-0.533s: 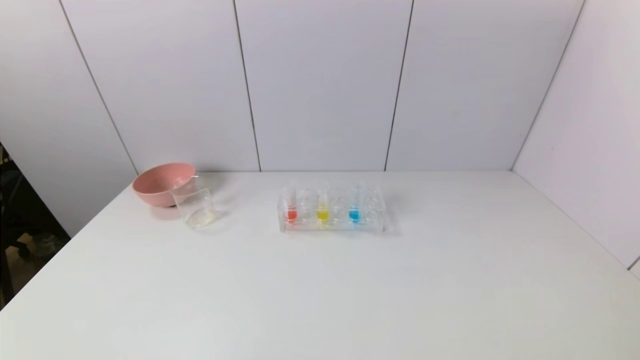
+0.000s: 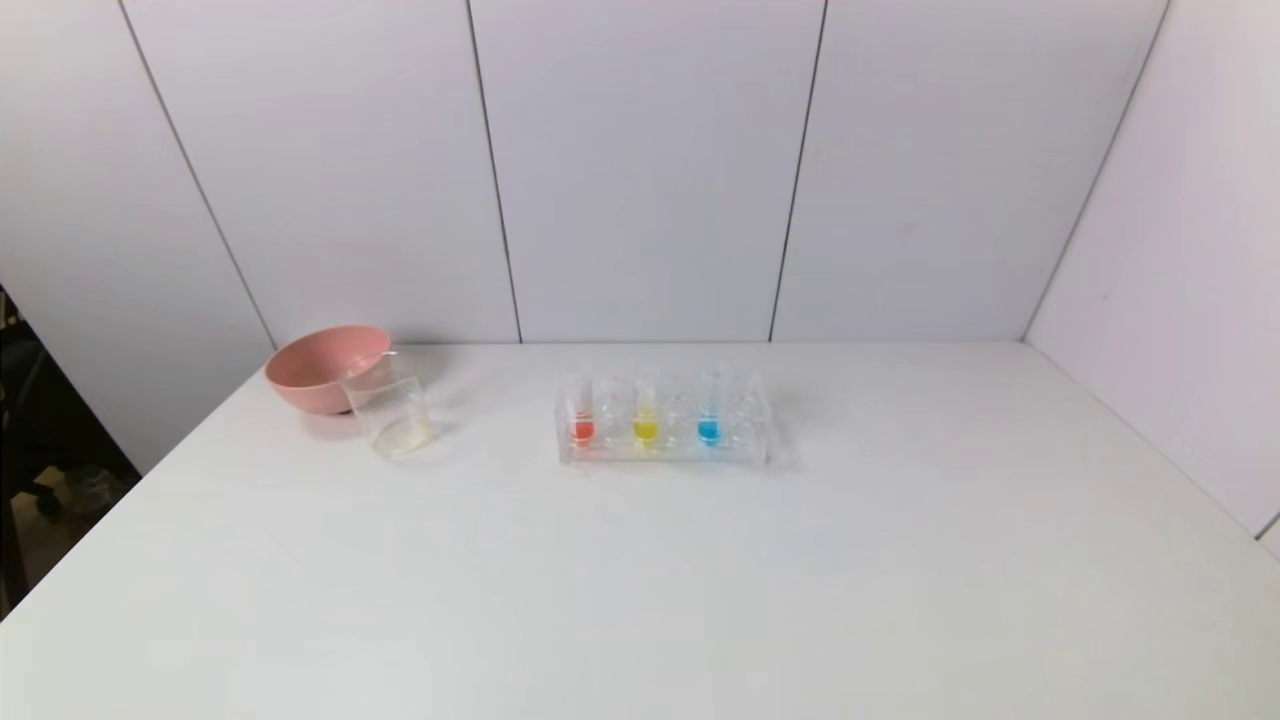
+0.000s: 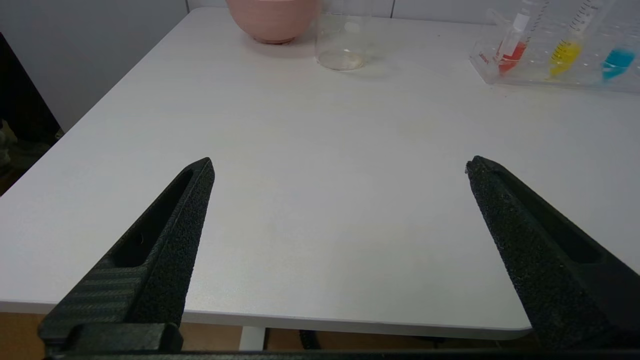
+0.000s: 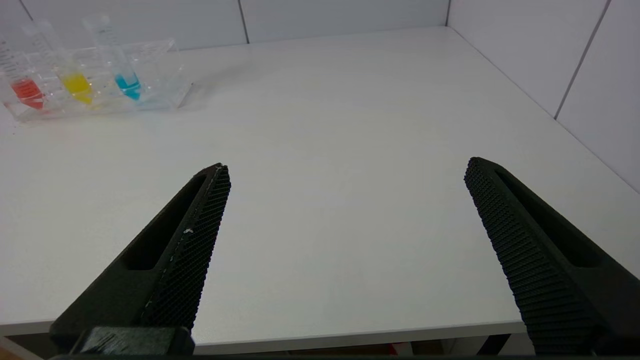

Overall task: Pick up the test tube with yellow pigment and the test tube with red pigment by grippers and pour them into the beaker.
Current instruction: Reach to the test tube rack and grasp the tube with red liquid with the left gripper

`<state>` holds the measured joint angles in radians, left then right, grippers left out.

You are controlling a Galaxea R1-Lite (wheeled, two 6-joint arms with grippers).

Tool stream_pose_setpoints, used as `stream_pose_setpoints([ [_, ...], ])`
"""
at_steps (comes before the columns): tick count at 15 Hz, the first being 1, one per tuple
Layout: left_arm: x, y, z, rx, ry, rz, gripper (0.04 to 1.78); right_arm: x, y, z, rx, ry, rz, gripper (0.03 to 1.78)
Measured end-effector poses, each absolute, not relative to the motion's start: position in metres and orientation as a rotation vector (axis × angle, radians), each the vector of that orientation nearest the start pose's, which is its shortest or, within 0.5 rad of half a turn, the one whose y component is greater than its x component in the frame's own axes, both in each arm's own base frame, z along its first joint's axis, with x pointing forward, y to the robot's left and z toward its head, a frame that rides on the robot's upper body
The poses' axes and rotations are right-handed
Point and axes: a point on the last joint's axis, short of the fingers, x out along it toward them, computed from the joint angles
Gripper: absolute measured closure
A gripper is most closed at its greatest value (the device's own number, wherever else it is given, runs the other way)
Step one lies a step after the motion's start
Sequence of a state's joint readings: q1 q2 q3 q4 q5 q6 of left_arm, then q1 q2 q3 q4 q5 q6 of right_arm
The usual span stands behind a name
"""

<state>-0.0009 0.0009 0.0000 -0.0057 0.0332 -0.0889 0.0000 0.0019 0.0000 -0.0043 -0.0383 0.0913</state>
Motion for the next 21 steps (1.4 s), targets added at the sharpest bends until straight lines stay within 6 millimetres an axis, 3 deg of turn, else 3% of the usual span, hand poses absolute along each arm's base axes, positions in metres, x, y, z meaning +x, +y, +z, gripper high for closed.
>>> stream_pose_setpoints([
  [9, -0.023, 0.001, 0.079, -0.053, -0.013, 0.026, 0.06, -0.023, -0.001, 0.076, 0.092, -0.004, -0.038, 0.10],
  [11, -0.027, 0.000, 0.097, -0.044, -0.049, -0.019, 0.06, -0.023, -0.001, 0.076, 0.092, -0.004, -0.038, 0.10],
  [14, -0.025, -0.001, 0.142, -0.043, -0.062, -0.059, 0.06, -0.023, -0.001, 0.076, 0.092, -0.004, -0.038, 0.10],
  [17, -0.002, -0.002, 0.180, -0.044, -0.008, -0.112, 0.06, -0.023, -0.001, 0.076, 0.092, -0.004, -0.038, 0.10],
  [21, 0.054, -0.007, 0.203, -0.047, 0.109, -0.256, 0.06, -0.023, -0.001, 0.076, 0.092, -0.004, -0.038, 0.10],
])
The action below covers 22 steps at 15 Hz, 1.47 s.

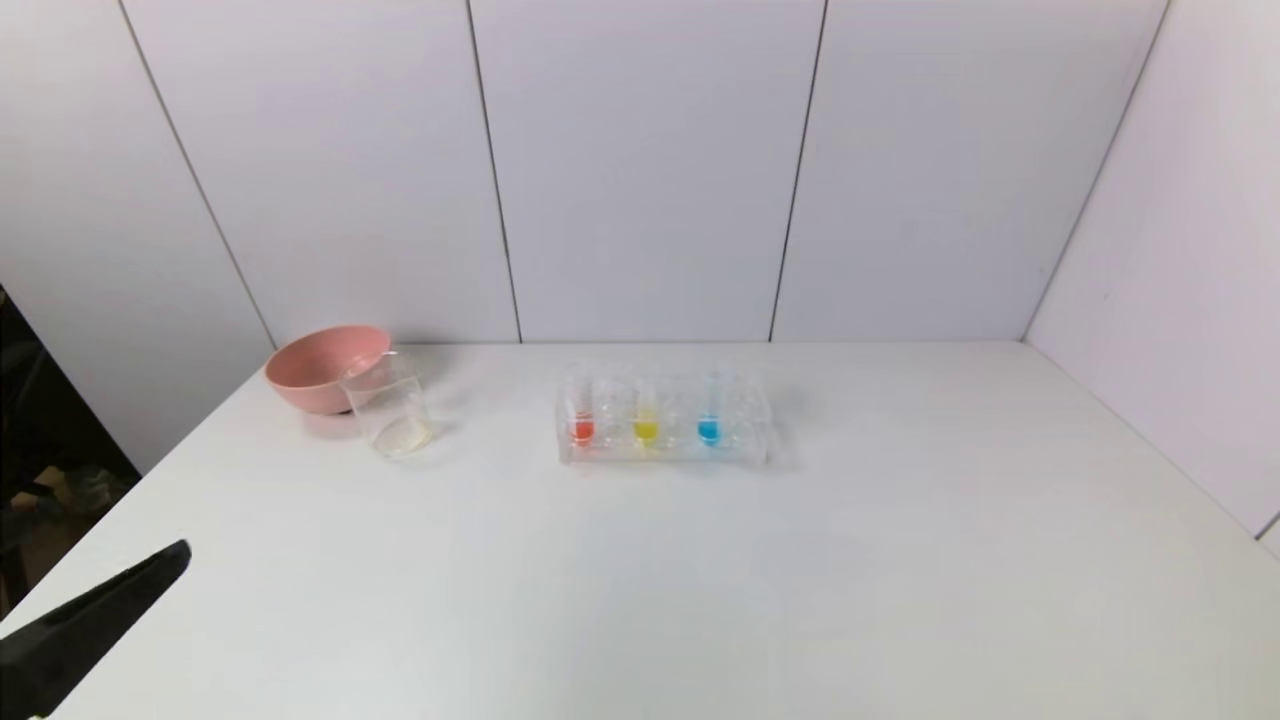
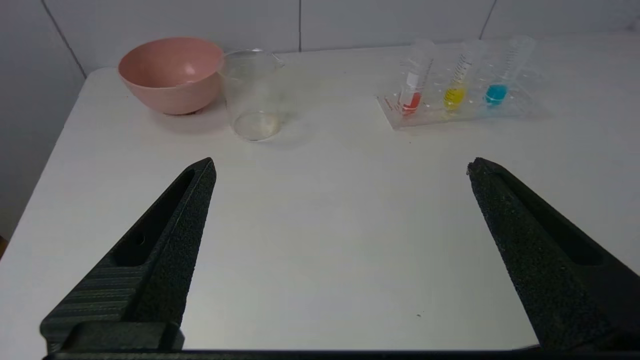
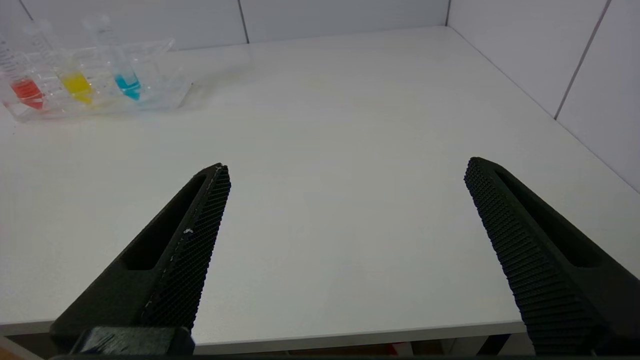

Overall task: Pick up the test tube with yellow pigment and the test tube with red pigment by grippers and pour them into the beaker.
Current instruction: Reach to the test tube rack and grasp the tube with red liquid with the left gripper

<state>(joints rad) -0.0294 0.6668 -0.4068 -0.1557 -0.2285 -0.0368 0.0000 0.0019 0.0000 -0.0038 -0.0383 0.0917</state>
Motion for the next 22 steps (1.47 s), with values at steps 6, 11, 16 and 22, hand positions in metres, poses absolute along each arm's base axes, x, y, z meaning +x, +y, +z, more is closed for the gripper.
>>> stream_pose_setpoints([
  [6, 0.144, -0.040, 0.199, -0.011, 0.255, -0.556, 0.06, -0.023, -0.001, 0.076, 0.092, -0.004, -0.038, 0.10],
  [11, 0.203, -0.116, 0.179, -0.020, 0.353, -0.552, 0.06, -0.023, -0.001, 0.076, 0.092, -0.004, -0.038, 0.10],
  [16, 0.251, -0.187, 0.157, -0.010, 0.308, -0.318, 0.06, -0.023, -0.001, 0.076, 0.092, -0.004, -0.038, 0.10],
  [22, 0.290, -0.219, 0.125, 0.002, 0.211, -0.108, 0.06, -0.023, -0.001, 0.076, 0.092, -0.004, -0.038, 0.10],
])
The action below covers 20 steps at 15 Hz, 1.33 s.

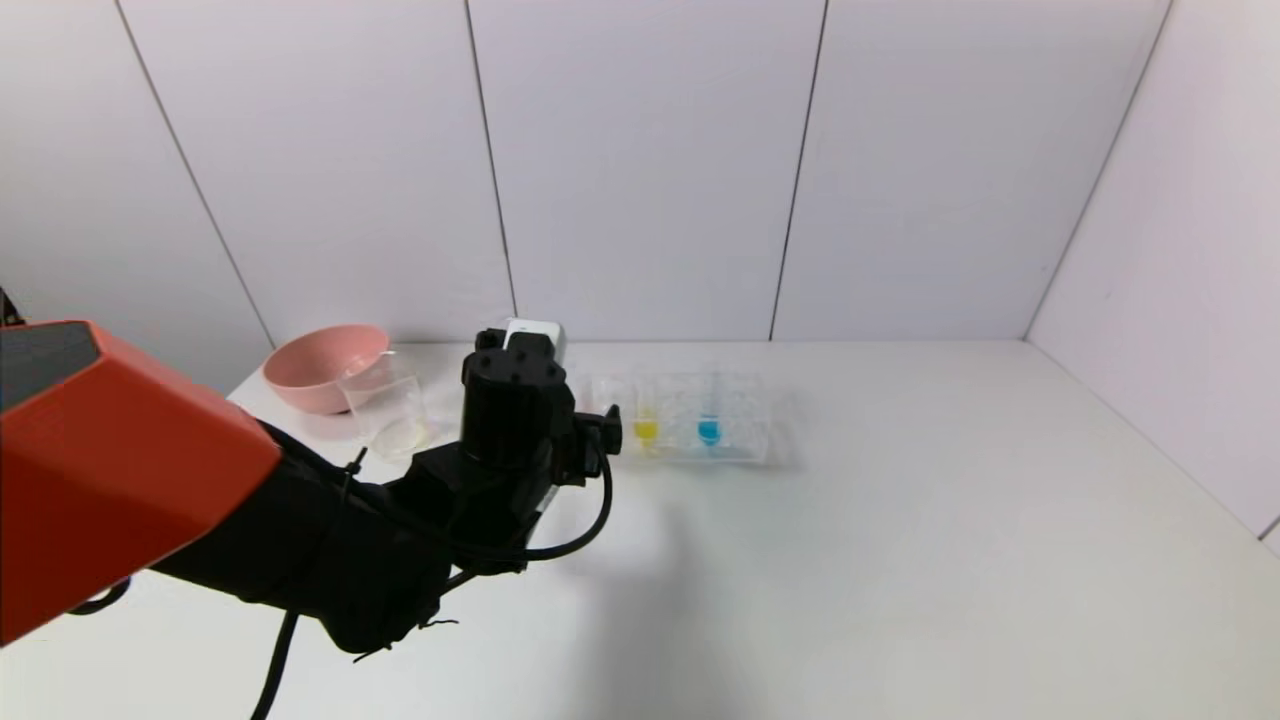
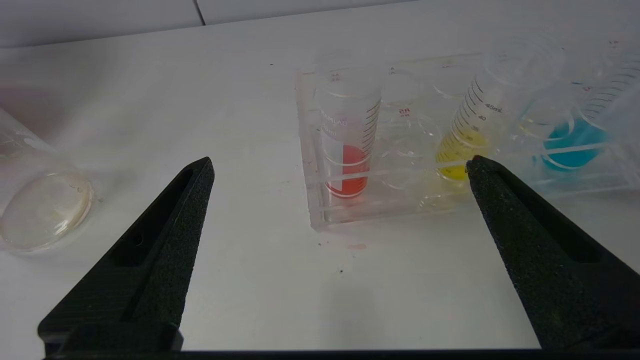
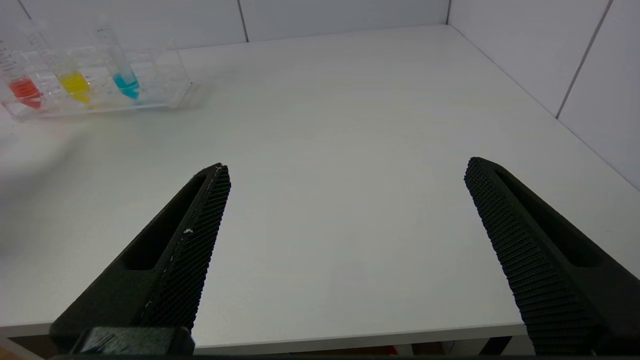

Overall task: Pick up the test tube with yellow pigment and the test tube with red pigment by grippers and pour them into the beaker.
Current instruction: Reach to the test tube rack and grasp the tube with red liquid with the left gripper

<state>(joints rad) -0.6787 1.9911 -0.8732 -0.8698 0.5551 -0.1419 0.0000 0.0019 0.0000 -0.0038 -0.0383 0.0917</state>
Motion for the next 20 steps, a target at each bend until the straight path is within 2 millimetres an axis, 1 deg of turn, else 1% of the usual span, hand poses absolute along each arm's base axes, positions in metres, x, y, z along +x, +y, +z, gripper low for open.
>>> stream_pose_setpoints([
  [4, 0.307, -0.228, 0.115, 0.011, 0.153, -0.079, 0.06, -0.023, -0.001, 0.076, 0.092, -0.004, -0.038, 0.10],
  [7, 0.313, -0.230, 0.107, 0.024, 0.143, -0.070, 0.06, -0.023, -0.001, 0.076, 0.092, -0.004, -0.038, 0.10],
  [8, 0.314, -0.231, 0.105, 0.024, 0.141, -0.069, 0.07, -0.023, -0.001, 0.076, 0.092, -0.004, -0.038, 0.10],
  [10, 0.316, -0.231, 0.104, 0.015, 0.128, -0.066, 0.19, -0.023, -0.001, 0.076, 0.092, -0.004, -0.038, 0.10],
  [12, 0.318, -0.232, 0.102, 0.013, 0.125, -0.064, 0.41, -0.023, -0.001, 0.076, 0.091, -0.004, -0.038, 0.10],
  [13, 0.318, -0.232, 0.101, 0.013, 0.126, -0.065, 0.56, -0.023, -0.001, 0.076, 0.092, -0.004, -0.038, 0.10],
  [16, 0.318, -0.232, 0.100, 0.010, 0.123, -0.065, 1.13, -0.023, -0.001, 0.076, 0.092, -0.004, -0.038, 0.10],
  [17, 0.318, -0.232, 0.101, 0.005, 0.116, -0.067, 1.28, -0.023, -0.001, 0.076, 0.092, -0.004, -0.038, 0.10],
  [18, 0.318, -0.233, 0.101, 0.002, 0.110, -0.068, 1.38, -0.023, -0.001, 0.076, 0.092, -0.004, -0.038, 0.10],
  [19, 0.318, -0.233, 0.101, 0.001, 0.108, -0.068, 1.42, -0.023, -0.001, 0.076, 0.091, -0.004, -0.038, 0.10],
  [20, 0.318, -0.233, 0.101, 0.001, 0.106, -0.067, 1.54, -0.023, -0.001, 0.076, 0.091, -0.004, -0.038, 0.10],
])
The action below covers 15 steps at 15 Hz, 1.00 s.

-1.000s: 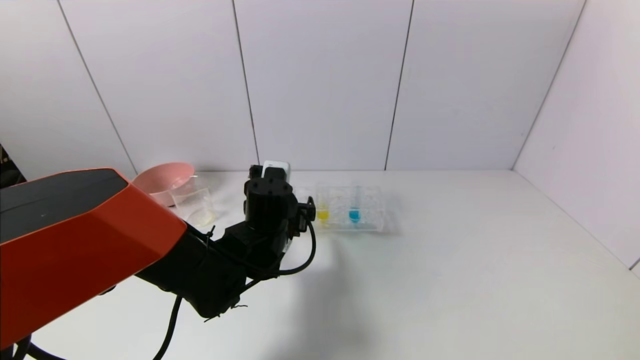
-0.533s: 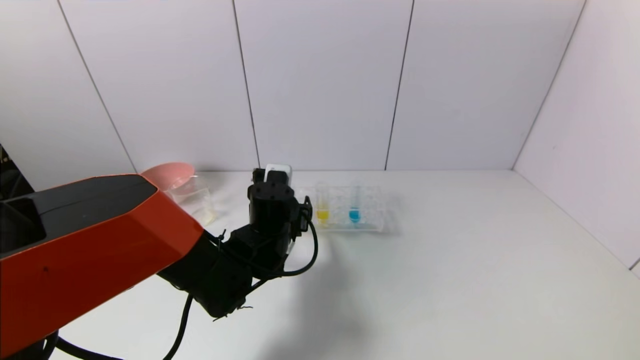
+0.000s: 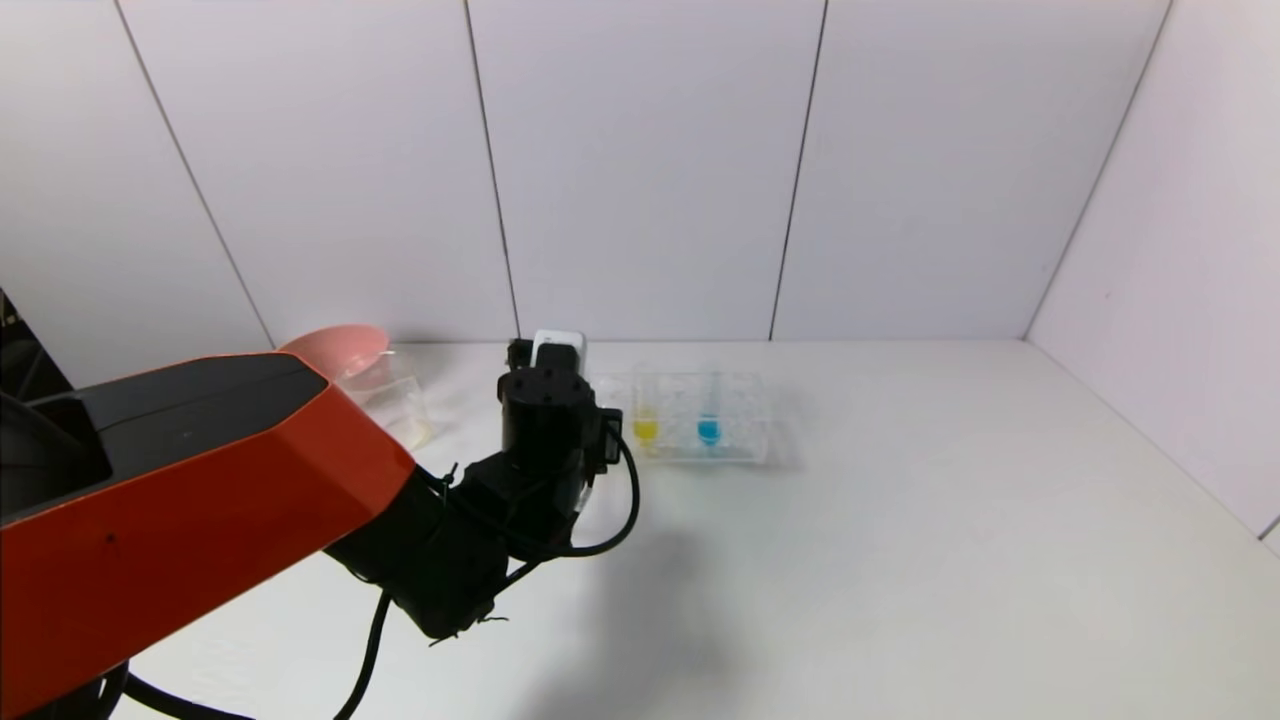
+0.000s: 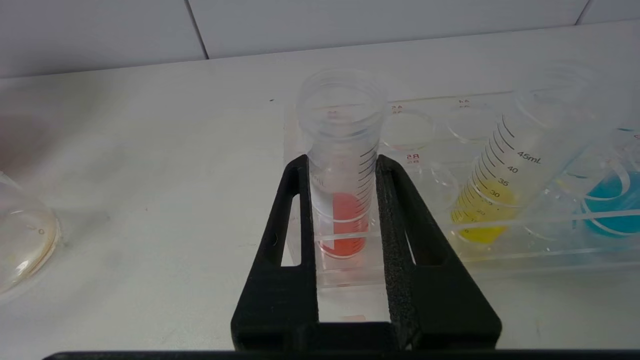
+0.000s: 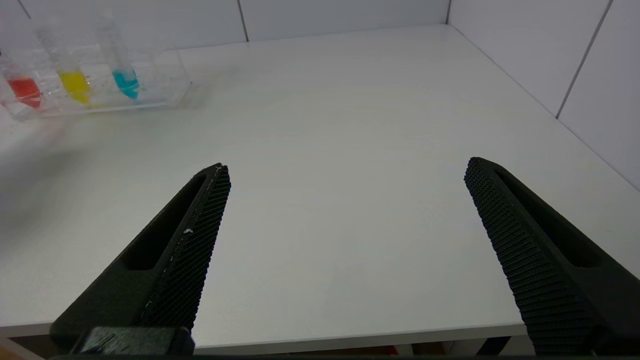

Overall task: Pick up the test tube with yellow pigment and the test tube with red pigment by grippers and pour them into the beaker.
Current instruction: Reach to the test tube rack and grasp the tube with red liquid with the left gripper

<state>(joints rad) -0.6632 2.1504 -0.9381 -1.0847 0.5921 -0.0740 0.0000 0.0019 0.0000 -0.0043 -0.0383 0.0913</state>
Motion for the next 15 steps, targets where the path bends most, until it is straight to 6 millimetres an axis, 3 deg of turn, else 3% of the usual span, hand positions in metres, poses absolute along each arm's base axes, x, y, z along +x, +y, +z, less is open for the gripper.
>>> stream_pose_setpoints([
  [1, 0.318, -0.233, 0.104, 0.004, 0.100, -0.067, 1.76, -0.023, -0.001, 0.076, 0.091, -0.004, -0.038, 0.10],
  [8, 0.305, -0.230, 0.157, 0.049, 0.001, -0.100, 1.76, -0.023, -0.001, 0.076, 0.092, -0.004, -0.038, 0.10],
  [12, 0.300, -0.228, 0.163, 0.040, -0.004, -0.105, 1.76, -0.023, -0.001, 0.076, 0.092, -0.004, -0.038, 0.10],
  [15, 0.293, -0.225, 0.151, 0.070, 0.034, -0.104, 1.76, -0.023, -0.001, 0.076, 0.092, -0.004, -0.038, 0.10],
])
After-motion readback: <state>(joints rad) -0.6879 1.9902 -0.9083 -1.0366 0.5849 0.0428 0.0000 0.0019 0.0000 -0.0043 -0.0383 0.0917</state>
